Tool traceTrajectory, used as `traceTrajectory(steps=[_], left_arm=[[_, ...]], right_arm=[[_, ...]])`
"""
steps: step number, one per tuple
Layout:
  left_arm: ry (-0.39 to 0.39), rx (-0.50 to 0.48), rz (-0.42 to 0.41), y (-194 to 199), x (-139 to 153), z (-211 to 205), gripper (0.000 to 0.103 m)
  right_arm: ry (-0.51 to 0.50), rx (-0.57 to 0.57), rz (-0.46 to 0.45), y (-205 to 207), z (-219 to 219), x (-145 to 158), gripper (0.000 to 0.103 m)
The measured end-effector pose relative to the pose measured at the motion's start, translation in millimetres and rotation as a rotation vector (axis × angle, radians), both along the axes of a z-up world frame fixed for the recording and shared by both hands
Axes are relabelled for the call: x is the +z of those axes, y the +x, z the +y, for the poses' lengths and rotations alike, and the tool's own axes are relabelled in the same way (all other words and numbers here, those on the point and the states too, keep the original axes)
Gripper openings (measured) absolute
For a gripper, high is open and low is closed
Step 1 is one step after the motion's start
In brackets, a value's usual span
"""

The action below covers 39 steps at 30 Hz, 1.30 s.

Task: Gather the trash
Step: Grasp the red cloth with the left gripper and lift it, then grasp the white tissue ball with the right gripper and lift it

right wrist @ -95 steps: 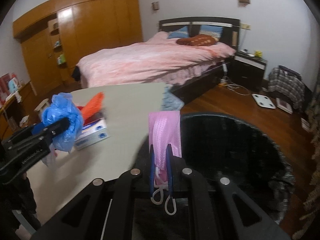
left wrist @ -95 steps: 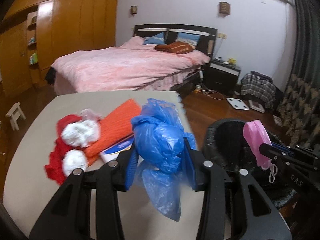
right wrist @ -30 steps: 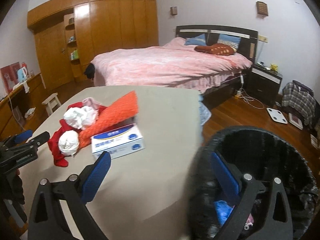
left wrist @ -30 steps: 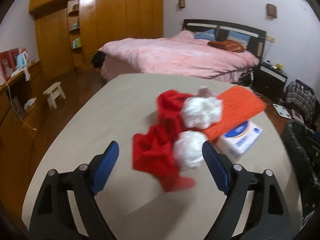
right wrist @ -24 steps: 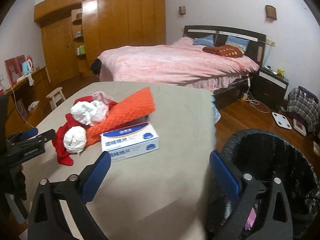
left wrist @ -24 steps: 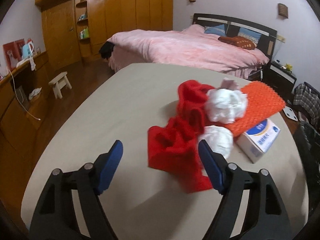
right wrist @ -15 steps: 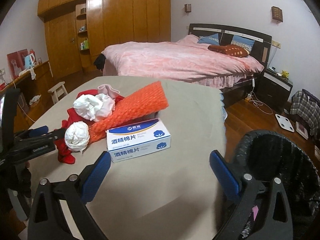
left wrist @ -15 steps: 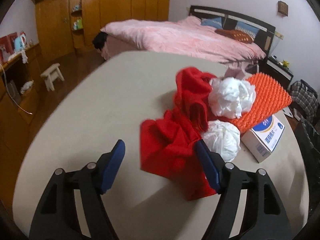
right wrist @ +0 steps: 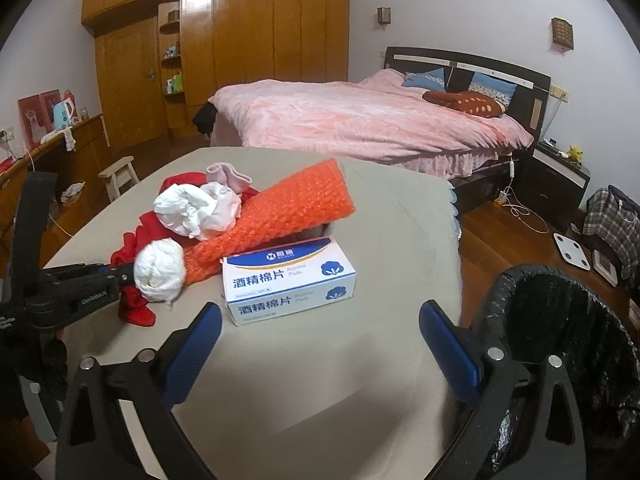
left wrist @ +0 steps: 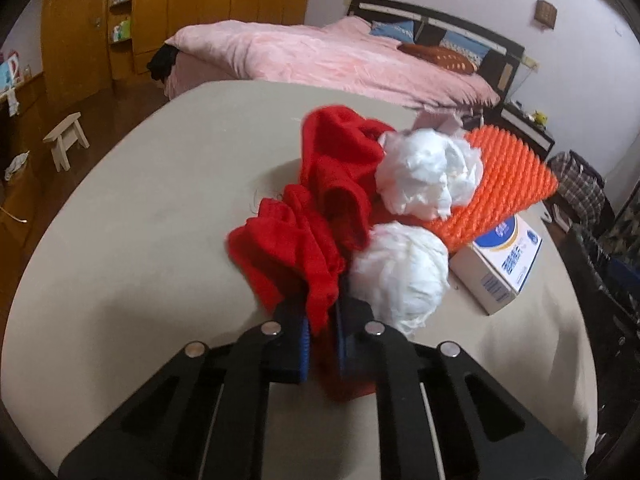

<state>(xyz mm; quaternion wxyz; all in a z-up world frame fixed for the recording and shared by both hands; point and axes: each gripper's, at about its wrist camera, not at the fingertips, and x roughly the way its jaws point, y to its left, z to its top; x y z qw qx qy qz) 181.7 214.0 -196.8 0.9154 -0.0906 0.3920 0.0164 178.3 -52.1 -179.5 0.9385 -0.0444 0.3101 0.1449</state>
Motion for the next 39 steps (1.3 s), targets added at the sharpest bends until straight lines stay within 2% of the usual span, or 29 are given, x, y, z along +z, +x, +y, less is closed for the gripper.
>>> traceTrajectory(steps=[5, 9, 16, 22, 31, 36, 39], left_arm=[[0.050, 0.029, -0.043, -11, 15, 2, 0.009], [0.080, 0.056, -0.044, -21, 21, 13, 0.009], [0.097, 0.118, -0.039, -31, 23, 46, 0.009], [0.111, 0.139, -0.040, -39, 25, 64, 0.009], [0.088, 0.154, -0.024, -48, 16, 83, 0.009], [0.080, 0.146, -0.027, -48, 16, 84, 0.009], [0.078, 0.145, -0.029, -48, 15, 85, 0.009]], right_arm=[[0.023, 0.012, -0.013, 0, 6, 5, 0.097], [0.047, 0.039, -0.015, 0, 21, 8, 0.097], [0.071, 0.114, -0.024, -3, 60, 10, 0.097], [0.102, 0.173, -0.001, 3, 91, 8, 0.091], [0.061, 0.219, 0.055, 15, 121, -13, 0.072], [0.044, 0.230, 0.103, 19, 129, -26, 0.046], [0.043, 0.237, 0.125, 20, 133, -31, 0.040]])
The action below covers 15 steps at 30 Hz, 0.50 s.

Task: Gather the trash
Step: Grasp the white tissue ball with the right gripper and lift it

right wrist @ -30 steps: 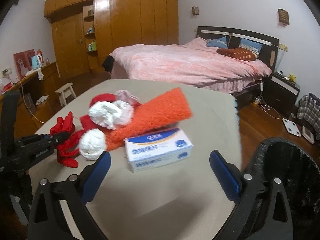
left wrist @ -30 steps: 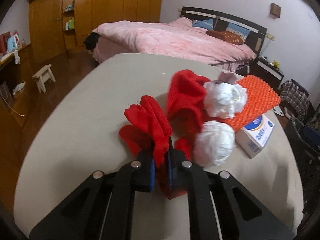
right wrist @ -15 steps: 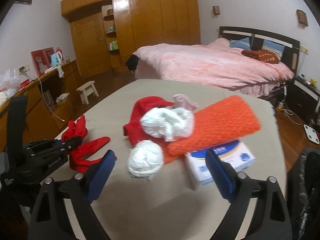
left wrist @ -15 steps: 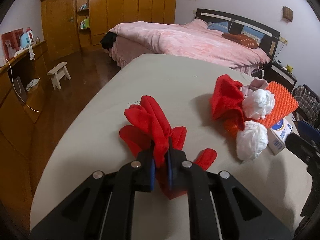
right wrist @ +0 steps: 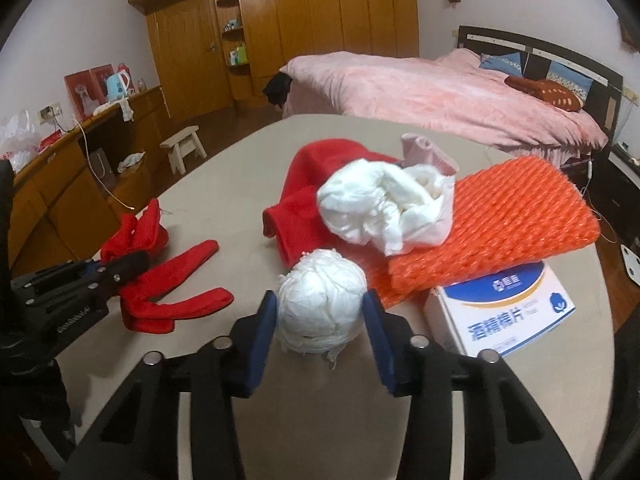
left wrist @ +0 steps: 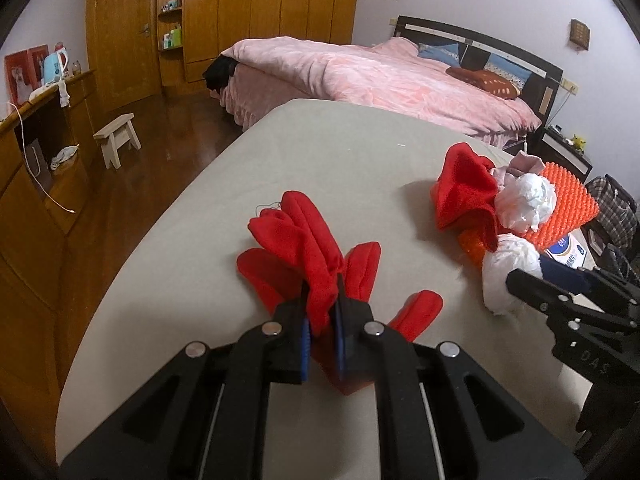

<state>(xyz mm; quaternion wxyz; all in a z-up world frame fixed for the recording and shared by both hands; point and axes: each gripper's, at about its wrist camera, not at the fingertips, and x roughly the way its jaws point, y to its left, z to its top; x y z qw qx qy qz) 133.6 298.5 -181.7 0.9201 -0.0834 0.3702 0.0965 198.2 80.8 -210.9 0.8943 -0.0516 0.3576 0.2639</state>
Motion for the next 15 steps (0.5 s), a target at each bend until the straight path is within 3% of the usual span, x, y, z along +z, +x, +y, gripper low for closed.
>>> traceTrajectory(steps=[7, 8, 15], left_arm=[[0.004, -0.001, -0.003, -2, 1, 0, 0.009], [0.006, -0.001, -0.006, -2, 2, 0, 0.009], [0.004, -0.017, -0.032, -4, 15, -11, 0.009]], right_arm=[[0.027, 0.015, 0.014, -2, -3, 4, 0.029], [0.035, 0.016, 0.014, -3, -6, 6, 0.024], [0.077, 0.006, 0.002, -12, -24, 23, 0.024]])
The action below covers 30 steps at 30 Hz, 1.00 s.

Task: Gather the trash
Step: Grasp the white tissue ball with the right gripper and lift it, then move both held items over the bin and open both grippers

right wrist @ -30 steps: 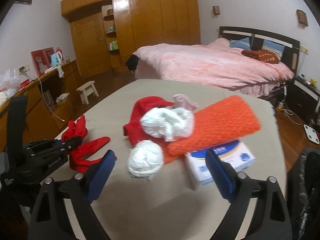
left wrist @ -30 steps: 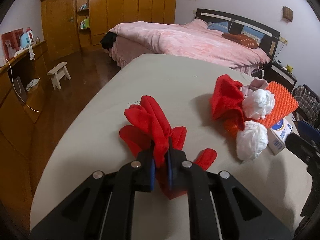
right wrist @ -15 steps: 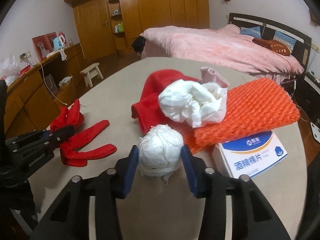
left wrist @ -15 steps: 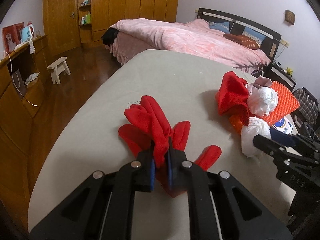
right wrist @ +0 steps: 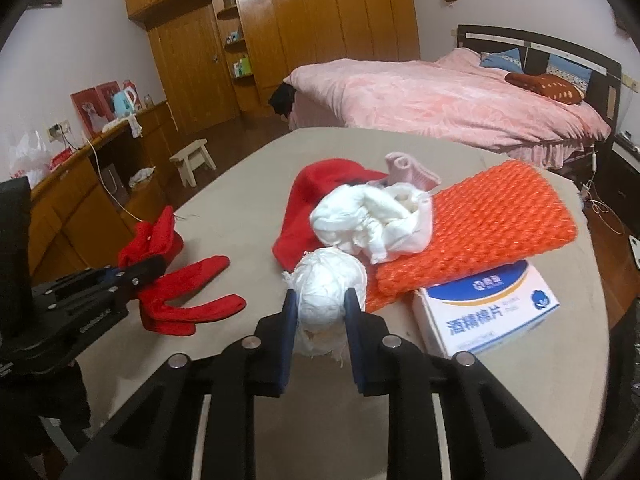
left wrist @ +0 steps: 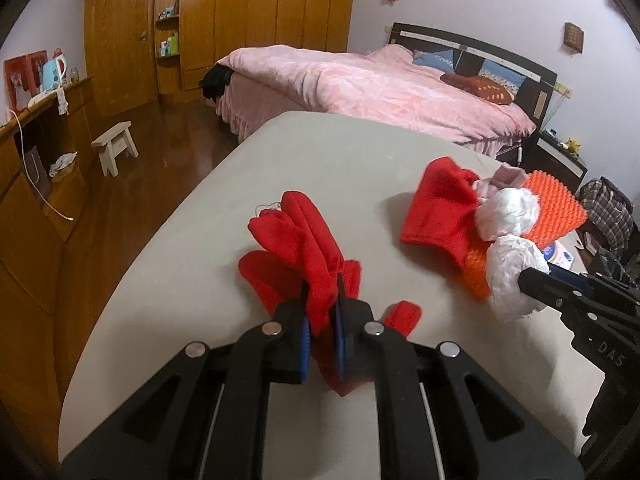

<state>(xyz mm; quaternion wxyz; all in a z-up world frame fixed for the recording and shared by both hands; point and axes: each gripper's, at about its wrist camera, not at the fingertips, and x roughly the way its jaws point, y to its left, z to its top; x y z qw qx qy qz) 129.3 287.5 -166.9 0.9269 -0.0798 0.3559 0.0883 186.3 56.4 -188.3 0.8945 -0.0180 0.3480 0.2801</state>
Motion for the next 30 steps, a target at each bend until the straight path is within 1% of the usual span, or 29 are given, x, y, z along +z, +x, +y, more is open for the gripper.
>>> traceTrajectory(steps=[7, 12, 18, 30], left_arm=[[0.005, -0.059, -0.017, -3, 15, -29, 0.009], [0.002, -0.101, -0.039, -3, 29, -52, 0.009], [-0.016, -0.165, -0.068, 0, 46, -81, 0.009], [-0.037, -0.306, -0.119, 5, 74, -151, 0.009]], right_arm=[[0.020, -0.031, -0.036, -9, -26, 17, 0.024], [0.030, -0.059, -0.066, -12, -45, 35, 0.024], [0.032, -0.094, -0.104, -16, -67, 54, 0.024], [0.044, -0.205, -0.158, -34, -136, 83, 0.024]])
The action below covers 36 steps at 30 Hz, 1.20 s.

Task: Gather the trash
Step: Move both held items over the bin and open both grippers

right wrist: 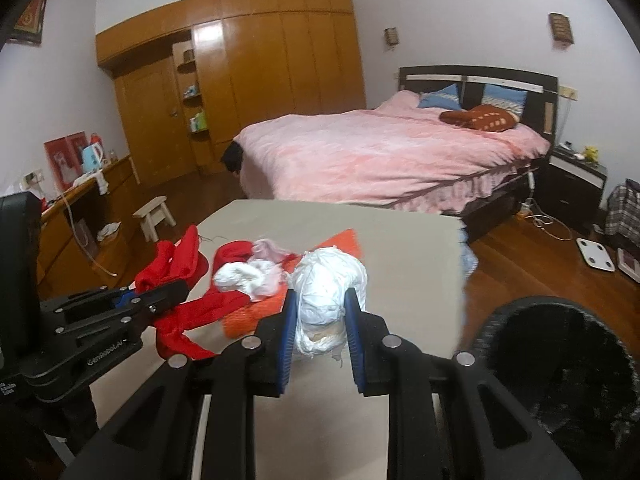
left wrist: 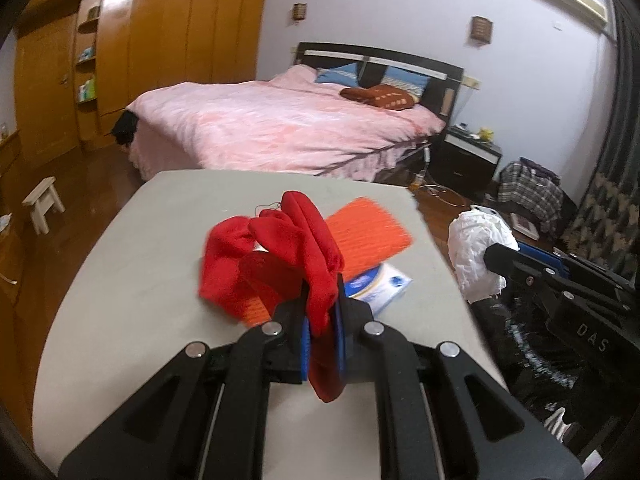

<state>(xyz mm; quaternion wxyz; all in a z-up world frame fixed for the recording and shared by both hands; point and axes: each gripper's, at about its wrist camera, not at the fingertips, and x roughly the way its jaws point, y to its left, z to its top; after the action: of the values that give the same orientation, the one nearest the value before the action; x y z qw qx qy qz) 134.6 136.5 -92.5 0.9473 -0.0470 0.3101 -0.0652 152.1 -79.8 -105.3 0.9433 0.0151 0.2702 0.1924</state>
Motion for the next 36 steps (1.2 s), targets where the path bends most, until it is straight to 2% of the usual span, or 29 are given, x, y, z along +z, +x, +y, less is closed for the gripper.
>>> traceTrajectory(steps=[7, 16, 27, 32, 36], left_arm=[[-0.005, -0.081, -0.030, 5, 12, -50, 0.009], [-0.018, -0.188, -0.059, 8, 18, -110, 0.009], [-0.077, -0.331, -0.069, 17, 17, -180, 0.009], [-0.141, -0.396, -0.052, 29, 11, -212, 0.009], [-0.158, -0.437, -0.035, 36, 1, -234, 0.009]], right_arm=[[-0.007, -0.080, -0.015, -10, -41, 5, 0.024], [0.002, -0.239, -0.017, -21, -114, 8, 0.024], [-0.007, -0.429, -0.001, -30, -197, -1, 0.024], [-0.023, -0.477, 0.004, -30, -219, -5, 0.024], [-0.030, -0.499, 0.010, -32, -230, -10, 0.024]])
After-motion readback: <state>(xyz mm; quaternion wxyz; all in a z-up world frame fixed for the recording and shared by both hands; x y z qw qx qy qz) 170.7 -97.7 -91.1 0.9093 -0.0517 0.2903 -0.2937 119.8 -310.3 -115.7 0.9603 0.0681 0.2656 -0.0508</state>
